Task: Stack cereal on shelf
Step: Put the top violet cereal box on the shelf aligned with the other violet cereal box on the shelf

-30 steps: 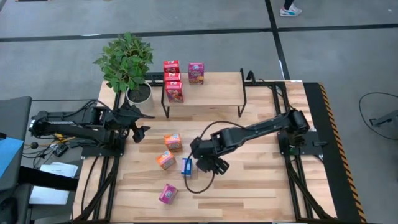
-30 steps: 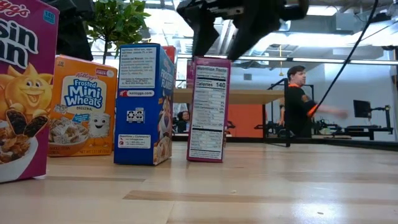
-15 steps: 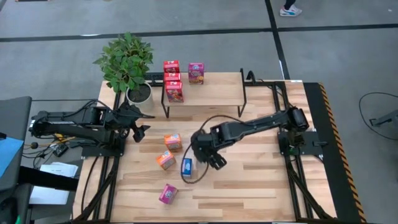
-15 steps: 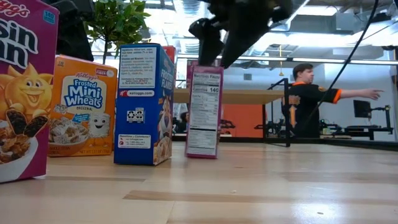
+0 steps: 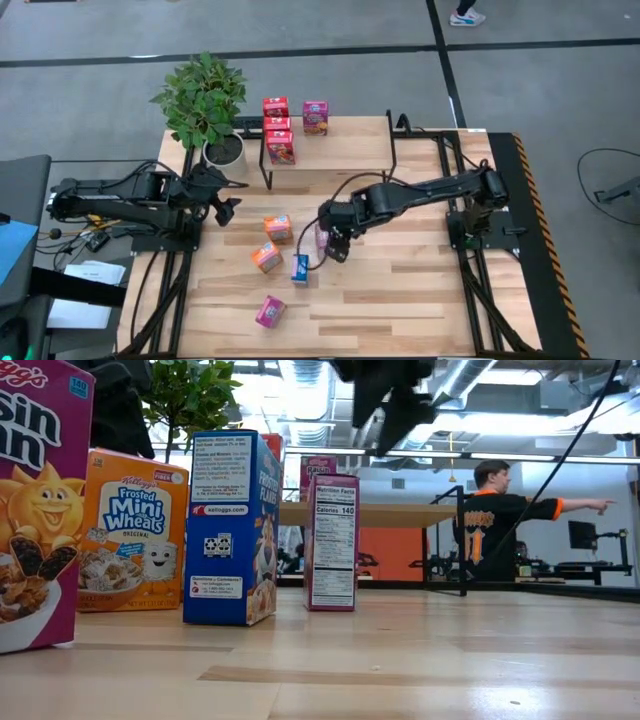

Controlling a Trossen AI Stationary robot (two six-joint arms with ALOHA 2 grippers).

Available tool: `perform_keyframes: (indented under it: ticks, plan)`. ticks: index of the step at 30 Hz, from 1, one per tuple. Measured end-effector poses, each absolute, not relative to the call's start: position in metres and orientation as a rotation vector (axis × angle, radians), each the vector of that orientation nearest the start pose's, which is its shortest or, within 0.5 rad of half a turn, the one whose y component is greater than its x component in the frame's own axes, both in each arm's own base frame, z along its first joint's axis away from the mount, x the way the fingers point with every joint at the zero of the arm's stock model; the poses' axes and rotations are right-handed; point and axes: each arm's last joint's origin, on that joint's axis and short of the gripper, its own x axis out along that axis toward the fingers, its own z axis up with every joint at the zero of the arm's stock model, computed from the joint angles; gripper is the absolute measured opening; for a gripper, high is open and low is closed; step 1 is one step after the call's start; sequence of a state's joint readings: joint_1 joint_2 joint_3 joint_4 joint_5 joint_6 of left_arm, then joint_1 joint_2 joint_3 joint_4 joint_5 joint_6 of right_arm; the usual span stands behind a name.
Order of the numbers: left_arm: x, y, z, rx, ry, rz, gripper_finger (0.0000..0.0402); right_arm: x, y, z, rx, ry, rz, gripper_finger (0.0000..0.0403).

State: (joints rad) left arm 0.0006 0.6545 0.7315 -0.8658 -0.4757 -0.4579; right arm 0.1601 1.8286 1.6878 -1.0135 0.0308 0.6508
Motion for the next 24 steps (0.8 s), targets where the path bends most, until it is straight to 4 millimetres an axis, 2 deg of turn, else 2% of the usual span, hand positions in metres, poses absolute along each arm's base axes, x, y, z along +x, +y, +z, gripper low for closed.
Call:
perform_keyframes:
  ticks: [4,8,14,24]
  plan:
    - [0.116,0.012,0.276,-0.269,0.659,0.586,0.0321,0.370,0.067,0.283,0.691,1.172,-0.505,0.0294]
    - [0.117,0.012,0.276,-0.272,0.660,0.581,0.0321,0.370,0.081,0.281,0.768,1.130,-0.582,0.0294]
    - [0.117,0.013,0.277,-0.325,0.616,0.646,0.0321,0.362,0.097,0.281,0.706,1.112,-0.636,0.0294]
    - [0.117,0.013,0.277,-0.361,0.606,0.656,0.0321,0.361,0.091,0.280,0.664,1.083,-0.700,0.0294]
